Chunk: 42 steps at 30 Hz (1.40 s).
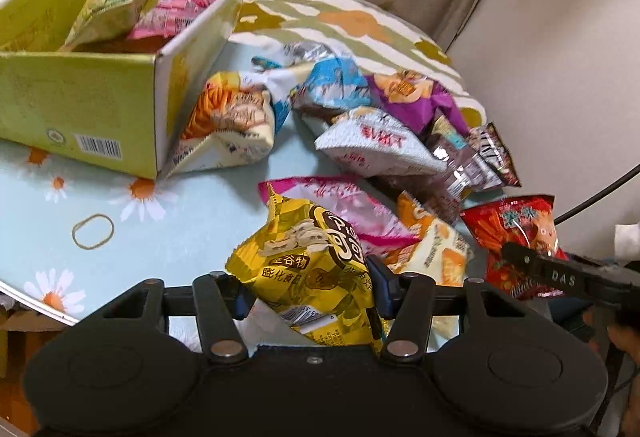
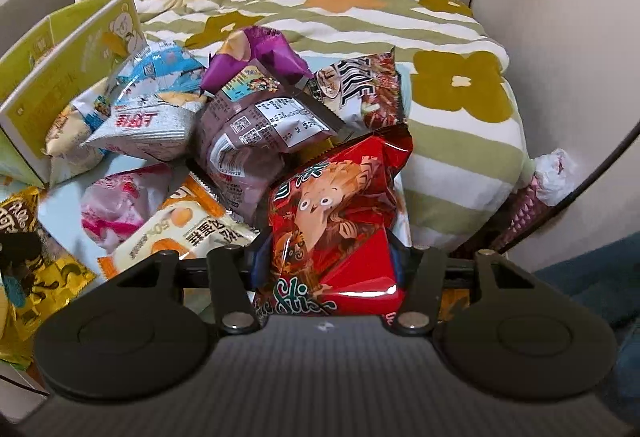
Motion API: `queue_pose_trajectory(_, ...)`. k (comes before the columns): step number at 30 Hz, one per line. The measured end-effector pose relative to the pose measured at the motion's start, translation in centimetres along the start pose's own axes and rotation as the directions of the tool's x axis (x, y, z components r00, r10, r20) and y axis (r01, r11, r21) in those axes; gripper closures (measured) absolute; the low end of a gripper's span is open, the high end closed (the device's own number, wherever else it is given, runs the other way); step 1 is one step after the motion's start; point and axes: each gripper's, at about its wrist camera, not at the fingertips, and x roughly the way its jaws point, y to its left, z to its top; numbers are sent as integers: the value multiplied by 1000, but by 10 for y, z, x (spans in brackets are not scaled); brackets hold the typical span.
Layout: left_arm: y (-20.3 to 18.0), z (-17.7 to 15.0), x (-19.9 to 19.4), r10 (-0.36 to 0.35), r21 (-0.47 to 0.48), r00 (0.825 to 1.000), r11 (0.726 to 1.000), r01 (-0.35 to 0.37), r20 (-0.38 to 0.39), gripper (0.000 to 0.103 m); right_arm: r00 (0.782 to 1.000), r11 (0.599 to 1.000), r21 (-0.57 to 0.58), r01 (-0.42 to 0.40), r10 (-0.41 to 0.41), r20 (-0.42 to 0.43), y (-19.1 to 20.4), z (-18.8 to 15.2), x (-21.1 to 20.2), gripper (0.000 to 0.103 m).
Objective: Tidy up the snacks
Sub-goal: 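Lift both bags into the box and release them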
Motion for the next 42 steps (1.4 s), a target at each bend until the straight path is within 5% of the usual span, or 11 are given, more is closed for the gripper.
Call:
queue_pose_trajectory(15, 0, 34, -73, 10, -15, 981, 1000, -7, 196, 46, 986, 998, -3, -61, 60, 156, 23, 28, -80, 34)
queue_pose_trajectory(23, 41, 85, -119, 77, -39, 941, 997, -68, 329, 46, 954, 983, -64, -171, 182, 239, 84, 86, -90, 34)
queue_pose_trajectory(29, 96, 139, -128, 129, -50, 924, 992, -118, 361, 46, 931, 966, -93, -240, 256, 258, 148, 135, -80, 34)
queue_pose_trajectory(34, 143, 177, -112, 140, -42, 936, 990, -134, 324, 45, 924, 953, -101, -287, 303, 234, 211, 171, -54, 34)
queue_pose_trajectory(42, 209, 212, -57, 107, 26, 975, 993, -114, 197, 45, 949, 961, -53, -272, 277, 150, 292, 200, 3, 34)
